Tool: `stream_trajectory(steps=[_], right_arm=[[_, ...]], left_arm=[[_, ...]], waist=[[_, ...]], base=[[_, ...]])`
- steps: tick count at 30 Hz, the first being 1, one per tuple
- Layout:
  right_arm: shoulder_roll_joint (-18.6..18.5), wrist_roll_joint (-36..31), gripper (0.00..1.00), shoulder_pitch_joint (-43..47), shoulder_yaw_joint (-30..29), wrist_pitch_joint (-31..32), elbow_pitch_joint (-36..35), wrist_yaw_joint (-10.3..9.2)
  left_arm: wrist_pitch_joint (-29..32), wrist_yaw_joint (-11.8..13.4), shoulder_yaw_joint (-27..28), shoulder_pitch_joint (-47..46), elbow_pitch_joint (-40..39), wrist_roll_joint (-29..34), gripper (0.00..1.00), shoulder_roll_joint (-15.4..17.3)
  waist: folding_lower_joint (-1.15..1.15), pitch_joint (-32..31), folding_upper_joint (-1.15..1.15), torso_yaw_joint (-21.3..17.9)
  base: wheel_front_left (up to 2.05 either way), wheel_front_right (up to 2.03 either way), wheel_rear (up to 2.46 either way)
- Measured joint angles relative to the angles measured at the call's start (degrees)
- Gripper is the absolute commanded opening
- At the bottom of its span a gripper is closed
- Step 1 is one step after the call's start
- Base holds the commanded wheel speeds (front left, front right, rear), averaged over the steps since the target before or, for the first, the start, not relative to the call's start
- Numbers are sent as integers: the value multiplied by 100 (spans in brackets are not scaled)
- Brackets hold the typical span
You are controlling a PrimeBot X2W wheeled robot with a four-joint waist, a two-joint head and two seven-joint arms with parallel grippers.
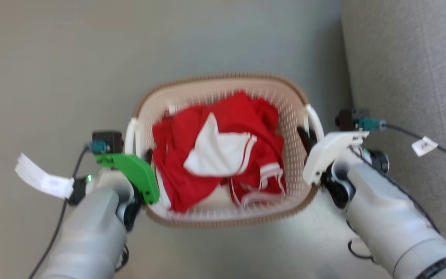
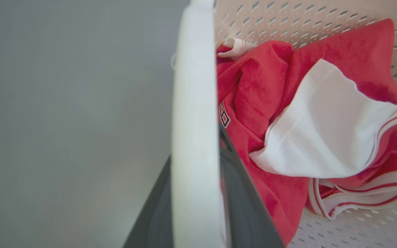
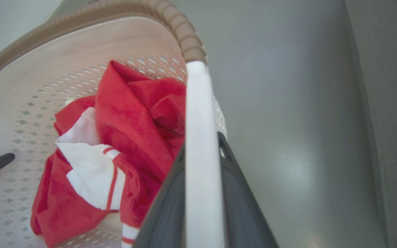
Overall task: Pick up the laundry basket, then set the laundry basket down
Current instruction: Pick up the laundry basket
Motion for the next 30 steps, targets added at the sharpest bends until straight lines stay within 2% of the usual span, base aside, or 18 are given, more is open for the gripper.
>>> stream_trajectory(steps=[23, 30], right_arm=[[12, 719, 0, 1133, 600, 788, 181, -4], [14, 794, 0, 1243, 705, 978, 200, -5]], left_arm=[[648, 1, -546, 1233, 83, -676, 0, 5], [776, 2, -610, 1393, 104, -836, 0, 13]], waist=[[0, -1902, 0, 58], [0, -2402, 0, 53]], base=[[0, 0, 0], [0, 0, 0]])
